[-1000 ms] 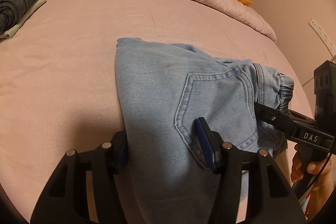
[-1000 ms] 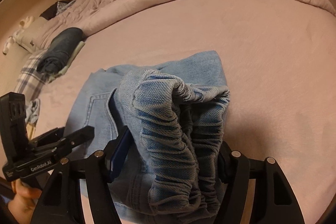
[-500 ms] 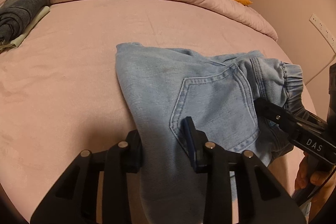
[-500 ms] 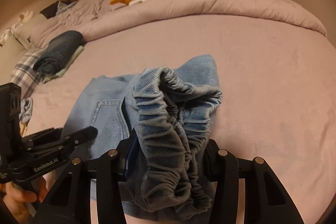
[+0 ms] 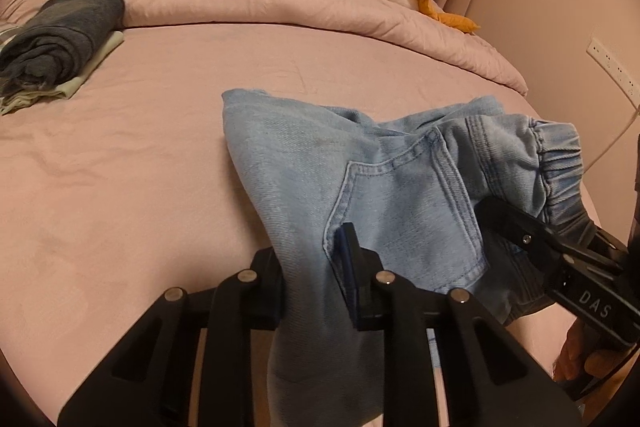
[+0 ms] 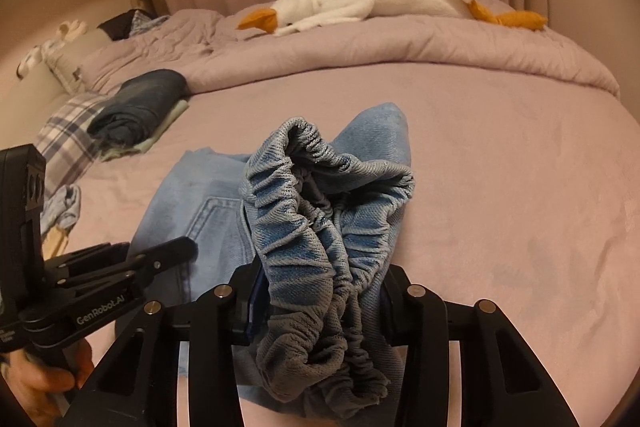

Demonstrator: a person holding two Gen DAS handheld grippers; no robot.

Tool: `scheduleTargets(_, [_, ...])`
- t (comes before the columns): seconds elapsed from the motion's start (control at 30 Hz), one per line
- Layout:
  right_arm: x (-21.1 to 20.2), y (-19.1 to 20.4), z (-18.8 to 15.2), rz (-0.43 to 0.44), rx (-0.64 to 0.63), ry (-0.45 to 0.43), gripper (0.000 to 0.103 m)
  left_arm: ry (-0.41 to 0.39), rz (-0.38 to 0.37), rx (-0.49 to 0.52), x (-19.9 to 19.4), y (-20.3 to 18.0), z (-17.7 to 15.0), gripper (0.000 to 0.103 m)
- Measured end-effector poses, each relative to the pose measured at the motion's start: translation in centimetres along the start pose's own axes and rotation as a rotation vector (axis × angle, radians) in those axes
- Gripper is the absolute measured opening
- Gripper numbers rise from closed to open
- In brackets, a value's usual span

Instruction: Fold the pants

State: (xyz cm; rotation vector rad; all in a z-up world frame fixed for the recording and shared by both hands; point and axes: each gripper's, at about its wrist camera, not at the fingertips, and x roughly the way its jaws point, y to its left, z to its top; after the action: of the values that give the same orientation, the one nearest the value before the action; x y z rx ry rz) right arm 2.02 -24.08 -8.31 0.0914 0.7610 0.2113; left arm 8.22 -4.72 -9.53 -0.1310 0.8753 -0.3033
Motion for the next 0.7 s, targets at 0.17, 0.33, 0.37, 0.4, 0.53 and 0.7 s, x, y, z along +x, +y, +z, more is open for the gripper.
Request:
scheduleTargets(0.17, [-1.0,2.1,-0.4,0.003,-0.07,-0.018,0.045,-0.022,0.02,-0.013,-1.9,0.5,-0.9,0.022])
scheduleTargets(0.33, [-1.6,4.1,-0.8,0.029,-0.122,-0.023,0.044,-0.047,0.041,-0.027,-4.0,1.0,-2.3,0.021])
scheduleTargets(0.37, [-1.8,4.5,-0.9,0.033,-0.131,-0.026,0.044,-0.052,0.046,-0.028,-4.4,1.1,-2.5,0.022])
scheduleTargets(0.4, [-1.9,5.0,-1.0,0.036,-0.143,-0.03,0.044,-0.056,0.052,-0.028,-4.7,1.2,-2.6,0.022])
scheduleTargets(0.53, [-2.2,6.1,-1.3,0.06,-0.159,-0.04,0.044,-0.08,0.073,-0.034,-6.2,1.6,-3.2,0.022])
scheduleTargets(0.7, [-2.8,7.5,-1.4,0.077,-0.191,-0.054,0.044,-0.104,0.095,-0.035,-7.5,1.9,-3.5,0.022])
